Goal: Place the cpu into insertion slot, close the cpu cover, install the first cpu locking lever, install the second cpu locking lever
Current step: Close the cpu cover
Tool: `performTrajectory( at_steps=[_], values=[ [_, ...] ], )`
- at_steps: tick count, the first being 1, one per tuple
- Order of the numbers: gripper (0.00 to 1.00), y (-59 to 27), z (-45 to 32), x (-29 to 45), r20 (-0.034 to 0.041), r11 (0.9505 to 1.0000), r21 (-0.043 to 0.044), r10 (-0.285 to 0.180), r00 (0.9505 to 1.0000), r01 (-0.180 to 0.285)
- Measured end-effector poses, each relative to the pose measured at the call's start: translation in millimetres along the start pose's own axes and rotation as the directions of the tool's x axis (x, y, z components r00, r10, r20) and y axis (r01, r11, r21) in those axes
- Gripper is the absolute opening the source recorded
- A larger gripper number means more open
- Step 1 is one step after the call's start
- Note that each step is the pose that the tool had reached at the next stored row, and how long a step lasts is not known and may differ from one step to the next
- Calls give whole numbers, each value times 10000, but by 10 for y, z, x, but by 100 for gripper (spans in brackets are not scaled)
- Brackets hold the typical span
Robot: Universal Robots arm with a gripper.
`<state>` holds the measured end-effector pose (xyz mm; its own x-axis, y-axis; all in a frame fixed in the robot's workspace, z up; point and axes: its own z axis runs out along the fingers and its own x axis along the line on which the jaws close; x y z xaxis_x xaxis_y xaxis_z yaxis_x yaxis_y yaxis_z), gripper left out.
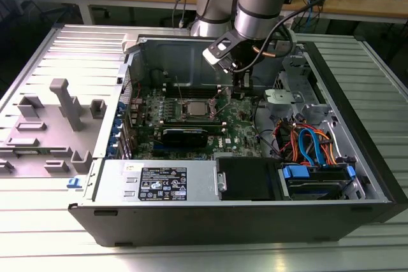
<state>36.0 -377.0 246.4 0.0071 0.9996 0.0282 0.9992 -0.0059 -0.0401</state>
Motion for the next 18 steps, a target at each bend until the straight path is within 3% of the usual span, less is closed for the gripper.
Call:
performTrajectory(
  at_steps=[5, 11, 18],
  values=[
    [11, 1, 0, 0, -2, 9997, 246, 9, 10000, -8],
    [11, 2, 0, 1, -33, 9974, 725, 21, 10000, -19],
    [11, 2, 0, 1, -33, 9972, 743, 22, 10000, -20]
  ],
)
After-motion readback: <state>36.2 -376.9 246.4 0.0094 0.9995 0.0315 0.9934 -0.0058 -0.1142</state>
